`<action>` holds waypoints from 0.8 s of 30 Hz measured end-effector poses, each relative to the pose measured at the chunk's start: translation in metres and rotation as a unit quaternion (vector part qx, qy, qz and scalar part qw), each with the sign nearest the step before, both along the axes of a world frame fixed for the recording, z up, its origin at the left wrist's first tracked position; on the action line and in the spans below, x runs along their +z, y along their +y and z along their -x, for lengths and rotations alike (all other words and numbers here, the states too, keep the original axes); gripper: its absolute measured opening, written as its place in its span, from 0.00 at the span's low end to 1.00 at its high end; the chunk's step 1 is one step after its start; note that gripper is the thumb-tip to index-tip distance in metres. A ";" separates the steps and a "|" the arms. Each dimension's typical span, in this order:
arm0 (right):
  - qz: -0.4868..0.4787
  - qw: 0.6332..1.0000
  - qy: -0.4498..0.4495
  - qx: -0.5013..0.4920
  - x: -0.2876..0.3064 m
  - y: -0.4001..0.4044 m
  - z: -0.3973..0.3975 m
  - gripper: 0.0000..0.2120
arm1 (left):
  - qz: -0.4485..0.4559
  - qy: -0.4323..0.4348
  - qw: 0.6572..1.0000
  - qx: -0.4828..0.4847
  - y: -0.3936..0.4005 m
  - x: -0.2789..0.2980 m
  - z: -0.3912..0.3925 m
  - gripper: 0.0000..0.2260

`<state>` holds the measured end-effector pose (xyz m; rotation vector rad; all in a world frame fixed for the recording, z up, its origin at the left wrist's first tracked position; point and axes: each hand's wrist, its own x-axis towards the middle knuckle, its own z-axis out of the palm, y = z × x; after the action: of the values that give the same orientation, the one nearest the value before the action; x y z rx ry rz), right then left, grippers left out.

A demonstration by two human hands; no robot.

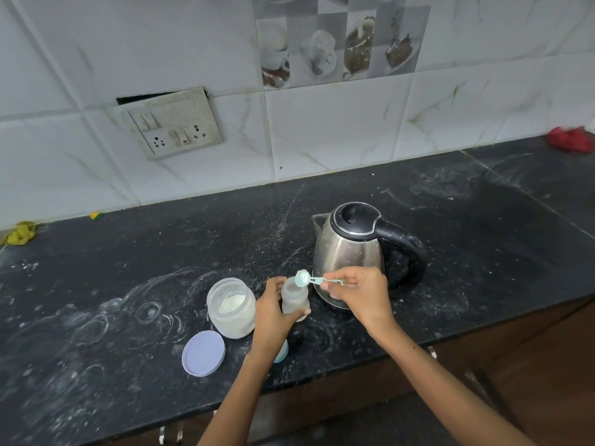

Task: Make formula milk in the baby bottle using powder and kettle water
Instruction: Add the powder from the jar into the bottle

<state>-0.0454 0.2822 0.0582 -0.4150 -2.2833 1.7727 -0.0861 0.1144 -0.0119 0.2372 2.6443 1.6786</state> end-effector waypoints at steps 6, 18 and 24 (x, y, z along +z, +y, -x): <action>0.142 0.989 0.049 -0.020 0.007 -0.013 -0.001 0.08 | 0.024 0.072 0.996 0.041 -0.017 0.020 -0.020 0.25; -0.078 0.985 0.021 0.153 0.008 -0.093 0.041 0.07 | -0.007 0.048 0.989 0.142 -0.075 0.006 -0.082 0.14; -0.115 0.977 0.011 0.179 0.000 -0.116 0.049 0.14 | 0.011 0.048 0.987 0.151 -0.085 0.000 -0.090 0.13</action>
<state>-0.0945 0.1662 0.0583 0.0628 -2.6385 1.6127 0.0039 0.0294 -0.0119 -0.0895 2.8905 1.7545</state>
